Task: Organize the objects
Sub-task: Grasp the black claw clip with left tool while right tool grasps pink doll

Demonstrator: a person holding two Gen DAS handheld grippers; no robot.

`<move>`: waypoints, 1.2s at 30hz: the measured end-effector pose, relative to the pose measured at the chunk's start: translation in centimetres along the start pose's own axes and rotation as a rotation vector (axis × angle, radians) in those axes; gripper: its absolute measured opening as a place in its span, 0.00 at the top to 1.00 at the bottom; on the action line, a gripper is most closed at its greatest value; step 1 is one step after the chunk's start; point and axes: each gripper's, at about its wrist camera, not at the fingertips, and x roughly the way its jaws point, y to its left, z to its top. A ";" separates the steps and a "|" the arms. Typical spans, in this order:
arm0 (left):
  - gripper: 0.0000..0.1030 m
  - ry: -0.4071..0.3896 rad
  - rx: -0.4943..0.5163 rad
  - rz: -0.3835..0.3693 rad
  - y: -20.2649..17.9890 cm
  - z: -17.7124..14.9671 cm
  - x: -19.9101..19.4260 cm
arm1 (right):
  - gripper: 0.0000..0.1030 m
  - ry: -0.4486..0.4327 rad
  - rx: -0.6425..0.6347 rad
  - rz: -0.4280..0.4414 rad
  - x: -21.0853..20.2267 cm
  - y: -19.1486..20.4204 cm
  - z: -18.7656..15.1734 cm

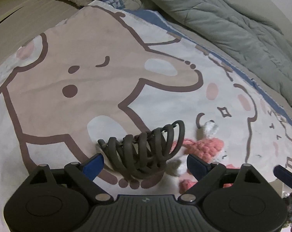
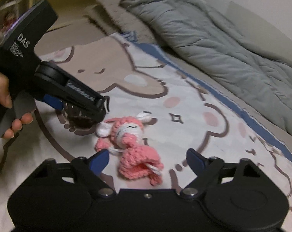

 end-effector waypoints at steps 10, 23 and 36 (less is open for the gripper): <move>0.23 -0.022 0.040 0.045 0.3 0.6 1.7 | 0.28 0.065 -0.105 0.017 4.4 1.1 1.0; 0.27 -0.023 0.107 0.021 0.1 0.9 1.2 | 0.52 0.127 -0.136 -0.006 6.3 2.4 0.9; 0.27 -0.108 0.159 -0.046 0.3 0.3 -4.8 | 0.53 0.048 0.140 0.000 0.3 0.8 1.2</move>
